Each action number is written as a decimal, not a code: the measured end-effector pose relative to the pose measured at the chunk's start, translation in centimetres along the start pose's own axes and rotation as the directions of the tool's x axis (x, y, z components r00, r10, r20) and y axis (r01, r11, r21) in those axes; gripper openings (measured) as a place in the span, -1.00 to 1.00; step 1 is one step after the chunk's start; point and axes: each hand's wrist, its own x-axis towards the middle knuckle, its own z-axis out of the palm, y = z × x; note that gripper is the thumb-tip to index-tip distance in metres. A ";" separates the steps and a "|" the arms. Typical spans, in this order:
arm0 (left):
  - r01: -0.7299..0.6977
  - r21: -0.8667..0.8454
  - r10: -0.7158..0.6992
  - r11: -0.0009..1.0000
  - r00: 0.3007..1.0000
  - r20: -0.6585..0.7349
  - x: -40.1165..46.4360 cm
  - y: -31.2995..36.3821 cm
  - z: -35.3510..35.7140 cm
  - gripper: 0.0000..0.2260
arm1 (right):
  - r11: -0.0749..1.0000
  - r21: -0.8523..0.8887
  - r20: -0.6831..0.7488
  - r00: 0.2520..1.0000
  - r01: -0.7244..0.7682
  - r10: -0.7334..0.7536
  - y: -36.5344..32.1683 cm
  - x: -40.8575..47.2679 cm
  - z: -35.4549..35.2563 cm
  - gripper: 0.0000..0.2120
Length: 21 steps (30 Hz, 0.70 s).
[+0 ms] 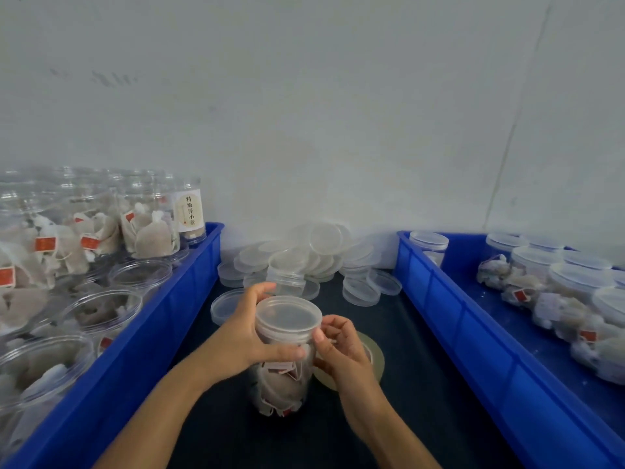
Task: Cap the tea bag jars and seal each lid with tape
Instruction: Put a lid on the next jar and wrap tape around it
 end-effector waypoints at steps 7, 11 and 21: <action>0.113 -0.006 -0.113 0.994 0.992 -0.053 1.2 3.2 0.5 -0.24 | 0.995 -0.099 -0.115 0.993 0.027 -0.039 -1.7 0.0 0.6 -0.69; 0.064 -0.040 -0.069 0.997 0.985 -0.155 4.8 7.3 1.5 -0.09 | 0.991 -0.095 -0.198 0.974 0.091 -0.109 -6.1 2.3 -0.4 -0.77; -0.186 -0.097 0.149 0.978 0.941 -0.304 16.8 17.4 9.3 -0.31 | 0.858 -0.494 -0.438 0.812 0.141 -0.385 -19.0 8.8 -10.1 -0.75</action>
